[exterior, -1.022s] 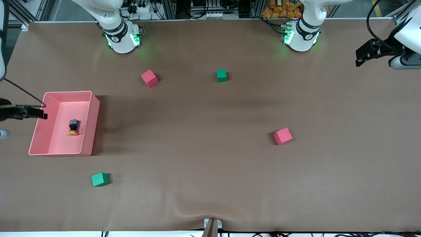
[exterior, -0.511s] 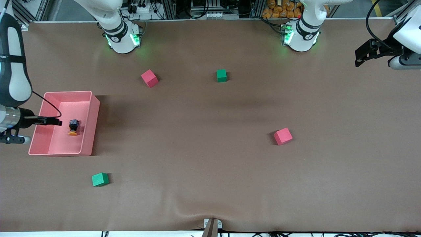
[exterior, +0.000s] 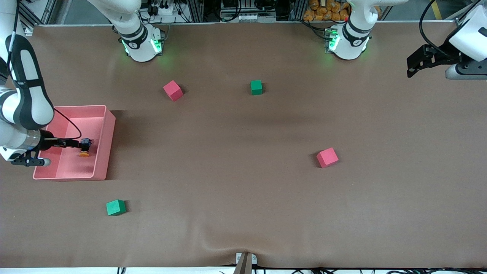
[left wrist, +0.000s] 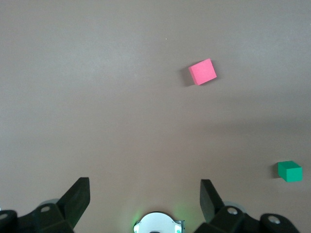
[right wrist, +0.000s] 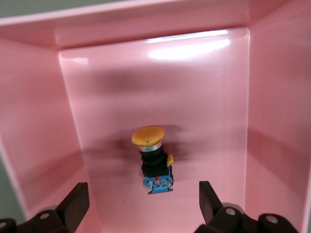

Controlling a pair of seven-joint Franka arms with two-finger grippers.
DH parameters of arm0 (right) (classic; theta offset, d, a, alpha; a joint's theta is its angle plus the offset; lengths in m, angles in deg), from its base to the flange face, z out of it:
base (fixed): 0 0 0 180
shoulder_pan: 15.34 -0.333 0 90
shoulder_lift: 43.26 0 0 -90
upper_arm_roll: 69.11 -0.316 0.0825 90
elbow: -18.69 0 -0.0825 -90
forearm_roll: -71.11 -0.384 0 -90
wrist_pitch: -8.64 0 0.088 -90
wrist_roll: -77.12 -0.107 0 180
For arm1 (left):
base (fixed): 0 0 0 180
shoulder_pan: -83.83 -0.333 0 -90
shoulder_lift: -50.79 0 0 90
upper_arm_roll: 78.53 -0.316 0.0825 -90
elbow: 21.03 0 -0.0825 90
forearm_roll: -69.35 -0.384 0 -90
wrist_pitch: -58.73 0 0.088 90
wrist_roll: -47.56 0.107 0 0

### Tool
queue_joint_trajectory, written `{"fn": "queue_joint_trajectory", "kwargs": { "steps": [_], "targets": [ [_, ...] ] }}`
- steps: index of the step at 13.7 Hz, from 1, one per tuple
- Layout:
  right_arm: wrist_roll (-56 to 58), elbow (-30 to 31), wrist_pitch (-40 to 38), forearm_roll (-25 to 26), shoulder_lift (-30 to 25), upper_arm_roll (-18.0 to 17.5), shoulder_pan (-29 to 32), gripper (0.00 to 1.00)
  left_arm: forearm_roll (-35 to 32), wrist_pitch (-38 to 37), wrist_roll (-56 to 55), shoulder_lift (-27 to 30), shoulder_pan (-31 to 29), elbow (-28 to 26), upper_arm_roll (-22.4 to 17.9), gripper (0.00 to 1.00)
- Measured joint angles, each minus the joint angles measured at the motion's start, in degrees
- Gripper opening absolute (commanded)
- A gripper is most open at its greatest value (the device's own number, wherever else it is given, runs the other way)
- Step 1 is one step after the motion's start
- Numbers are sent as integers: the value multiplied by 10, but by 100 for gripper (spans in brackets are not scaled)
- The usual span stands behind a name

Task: Place and upright button with both arms
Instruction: 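Close the right gripper on the yellow button's blue base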

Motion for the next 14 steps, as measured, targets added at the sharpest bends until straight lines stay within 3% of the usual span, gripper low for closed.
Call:
{"fn": "queue_joint_trajectory", "kwargs": {
  "steps": [8,9,11,14],
  "targets": [
    [43,12,64,0,51,-1,3,98,0,0,0,0,2,0,1,100],
    [44,18,72,0,52,-1,3,86,0,0,0,0,2,0,1,100],
    [45,27,81,0,52,-1,3,45,0,0,0,0,2,0,1,100],
    [46,30,82,0,53,-1,3,37,0,0,0,-2,2,0,1,100]
  ]
}}
